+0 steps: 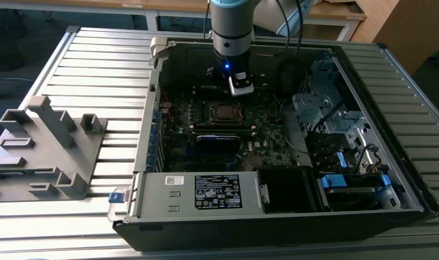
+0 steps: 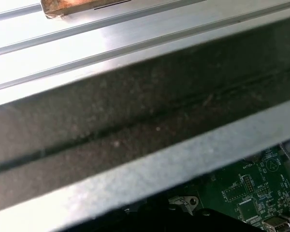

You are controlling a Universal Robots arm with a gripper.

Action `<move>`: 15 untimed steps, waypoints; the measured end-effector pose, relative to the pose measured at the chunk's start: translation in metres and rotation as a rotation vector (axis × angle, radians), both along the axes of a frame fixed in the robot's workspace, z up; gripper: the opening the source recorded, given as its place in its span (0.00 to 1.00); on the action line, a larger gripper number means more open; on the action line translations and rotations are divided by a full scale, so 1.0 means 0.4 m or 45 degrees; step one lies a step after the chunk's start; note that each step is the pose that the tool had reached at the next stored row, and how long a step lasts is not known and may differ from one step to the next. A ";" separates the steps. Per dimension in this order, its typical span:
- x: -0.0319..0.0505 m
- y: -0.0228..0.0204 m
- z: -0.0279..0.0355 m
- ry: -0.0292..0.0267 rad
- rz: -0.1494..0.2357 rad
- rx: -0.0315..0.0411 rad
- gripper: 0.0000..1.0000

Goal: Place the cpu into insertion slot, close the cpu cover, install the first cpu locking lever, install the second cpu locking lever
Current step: 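Install the first cpu locking lever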

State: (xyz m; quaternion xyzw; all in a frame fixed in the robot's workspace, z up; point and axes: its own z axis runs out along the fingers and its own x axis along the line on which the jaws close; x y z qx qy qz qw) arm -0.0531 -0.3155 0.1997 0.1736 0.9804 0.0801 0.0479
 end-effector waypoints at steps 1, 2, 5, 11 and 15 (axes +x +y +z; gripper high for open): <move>0.000 0.000 0.001 -0.0002 0.000 0.0002 0.10; 0.000 0.000 0.001 -0.0002 0.000 0.0003 0.10; 0.000 0.000 0.002 -0.0002 0.000 0.0004 0.10; -0.004 0.000 0.002 0.0000 0.000 0.0002 0.10; -0.004 0.000 0.002 -0.0001 -0.020 0.0004 0.10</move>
